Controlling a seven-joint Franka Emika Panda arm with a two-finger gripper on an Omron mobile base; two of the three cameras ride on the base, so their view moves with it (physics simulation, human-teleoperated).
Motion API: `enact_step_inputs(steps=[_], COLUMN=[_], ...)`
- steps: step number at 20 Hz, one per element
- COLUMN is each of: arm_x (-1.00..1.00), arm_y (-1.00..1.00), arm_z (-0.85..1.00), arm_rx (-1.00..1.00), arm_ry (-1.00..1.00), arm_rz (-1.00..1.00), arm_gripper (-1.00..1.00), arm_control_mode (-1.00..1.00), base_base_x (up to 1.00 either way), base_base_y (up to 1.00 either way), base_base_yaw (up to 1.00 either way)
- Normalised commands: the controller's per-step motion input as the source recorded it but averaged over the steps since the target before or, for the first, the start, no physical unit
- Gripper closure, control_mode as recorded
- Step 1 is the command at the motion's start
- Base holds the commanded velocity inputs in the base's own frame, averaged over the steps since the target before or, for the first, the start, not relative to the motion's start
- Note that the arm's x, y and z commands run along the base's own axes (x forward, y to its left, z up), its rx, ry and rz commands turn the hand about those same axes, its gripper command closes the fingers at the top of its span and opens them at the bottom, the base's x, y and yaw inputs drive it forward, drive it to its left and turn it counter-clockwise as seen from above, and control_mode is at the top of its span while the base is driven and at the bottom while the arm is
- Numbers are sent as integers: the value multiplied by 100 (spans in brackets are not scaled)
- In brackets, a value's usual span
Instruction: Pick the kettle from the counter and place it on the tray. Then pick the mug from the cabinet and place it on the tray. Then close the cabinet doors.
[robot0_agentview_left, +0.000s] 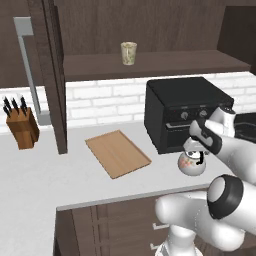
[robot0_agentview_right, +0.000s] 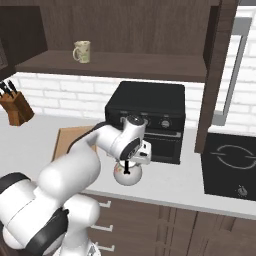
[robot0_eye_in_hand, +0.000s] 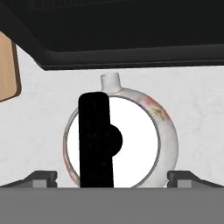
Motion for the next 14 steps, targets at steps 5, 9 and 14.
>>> enact_step_inputs(steps=[5,9,14], arm_x=[2,0,0], arm_y=[-2,0,0], arm_z=[0,0,0], arm_rx=[0,0,0], arm_ry=[1,0,0], arm_rz=[0,0,0], arm_gripper=[100,100,100], arm_control_mode=[-100,-100,-100], base_base_x=[0,0,0], base_base_y=[0,0,0], base_base_yaw=[0,0,0])
